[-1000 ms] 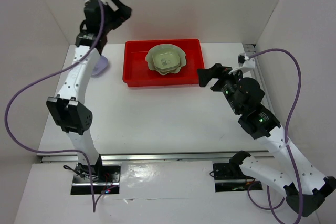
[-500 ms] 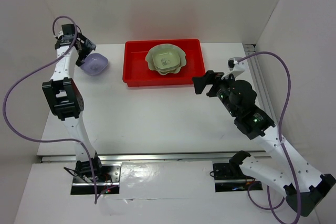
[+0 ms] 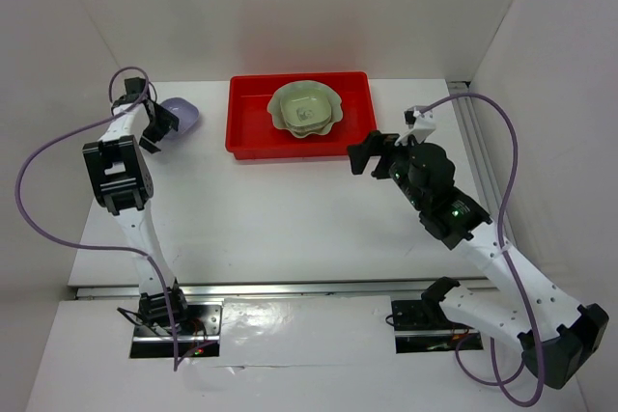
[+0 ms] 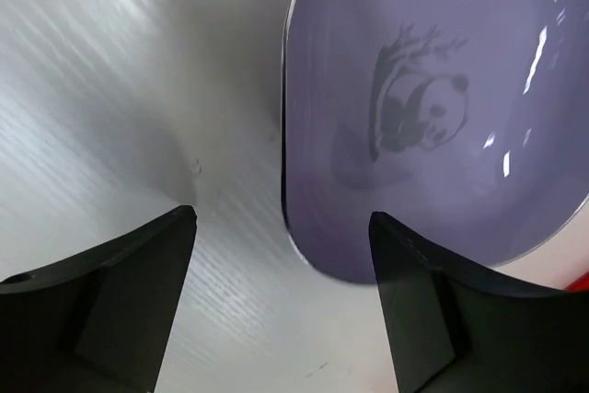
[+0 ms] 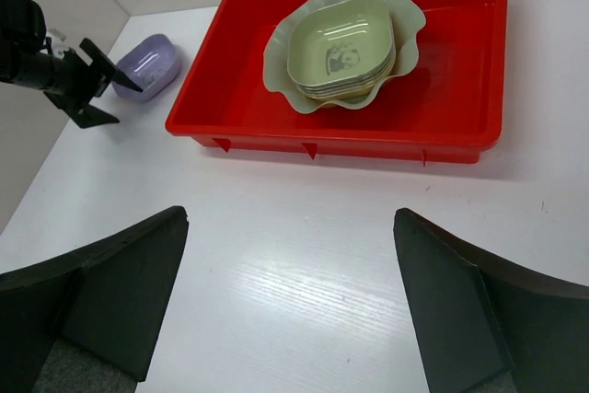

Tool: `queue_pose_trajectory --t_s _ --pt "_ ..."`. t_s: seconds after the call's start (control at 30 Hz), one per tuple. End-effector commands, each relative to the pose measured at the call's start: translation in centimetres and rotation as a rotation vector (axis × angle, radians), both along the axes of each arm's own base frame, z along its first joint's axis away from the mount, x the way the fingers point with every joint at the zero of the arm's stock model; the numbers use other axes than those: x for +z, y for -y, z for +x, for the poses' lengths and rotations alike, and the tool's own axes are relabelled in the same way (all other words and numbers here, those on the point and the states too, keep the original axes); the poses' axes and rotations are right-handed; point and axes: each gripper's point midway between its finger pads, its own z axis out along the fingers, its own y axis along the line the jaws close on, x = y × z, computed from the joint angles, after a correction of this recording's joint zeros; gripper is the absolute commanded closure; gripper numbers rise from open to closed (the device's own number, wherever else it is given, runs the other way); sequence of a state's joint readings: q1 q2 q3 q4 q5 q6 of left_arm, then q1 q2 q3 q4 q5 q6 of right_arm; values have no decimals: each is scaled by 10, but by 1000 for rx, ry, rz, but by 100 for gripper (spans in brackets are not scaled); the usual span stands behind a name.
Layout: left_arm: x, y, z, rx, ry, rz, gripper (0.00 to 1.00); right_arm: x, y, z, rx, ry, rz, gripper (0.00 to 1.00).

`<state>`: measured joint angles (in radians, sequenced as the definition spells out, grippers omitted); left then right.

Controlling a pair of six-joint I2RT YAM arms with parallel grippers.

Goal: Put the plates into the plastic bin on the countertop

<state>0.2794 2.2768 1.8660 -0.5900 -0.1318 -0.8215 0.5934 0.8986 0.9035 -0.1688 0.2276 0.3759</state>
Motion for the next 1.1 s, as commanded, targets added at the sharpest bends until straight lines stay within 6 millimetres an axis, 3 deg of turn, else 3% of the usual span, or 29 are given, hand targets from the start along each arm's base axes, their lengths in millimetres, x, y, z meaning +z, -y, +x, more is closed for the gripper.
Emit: queue_pose_trajectory --t_s 0.0,0.13,0.3,0.4,0.43,0.5,0.57,0.7,0.73,0.83,0.87,0.9,0.97,1.0,1.07 --pt "6 -13 21 29 77 13 11 11 -4 0 16 63 28 0" --pt "-7 -19 24 26 63 5 17 11 -1 2 7 63 27 0" --pt "-15 -24 24 35 52 2 40 10 -1 5 -4 63 26 0" --pt "-29 -23 16 49 18 -3 60 7 -2 6 -4 56 21 0" --pt "-33 -22 13 49 9 -6 80 7 -2 6 -4 56 21 0" --pt "-33 -21 13 44 11 -14 97 7 -2 6 -4 56 21 0" --pt "-22 -20 9 44 7 -15 100 12 -2 6 -4 65 27 0" --pt "42 -27 8 85 120 50 100 19 4 4 -28 63 33 0" --pt "77 -22 5 82 182 79 100 20 6 4 -39 56 39 0" --pt "129 -15 1 43 305 156 100 29 10 0 -50 62 54 0" --pt "174 -7 -4 35 405 180 100 29 10 0 -51 59 64 0" --pt "192 -6 -8 28 455 201 100 26 10 -1 -51 50 58 0" --pt "221 15 -7 -47 570 219 100 28 10 -2 -54 42 77 0" --pt "246 31 -9 -84 634 229 100 33 9 -3 -45 44 81 0" --pt "263 53 -5 -158 682 199 100 46 8 -6 -35 65 110 0"
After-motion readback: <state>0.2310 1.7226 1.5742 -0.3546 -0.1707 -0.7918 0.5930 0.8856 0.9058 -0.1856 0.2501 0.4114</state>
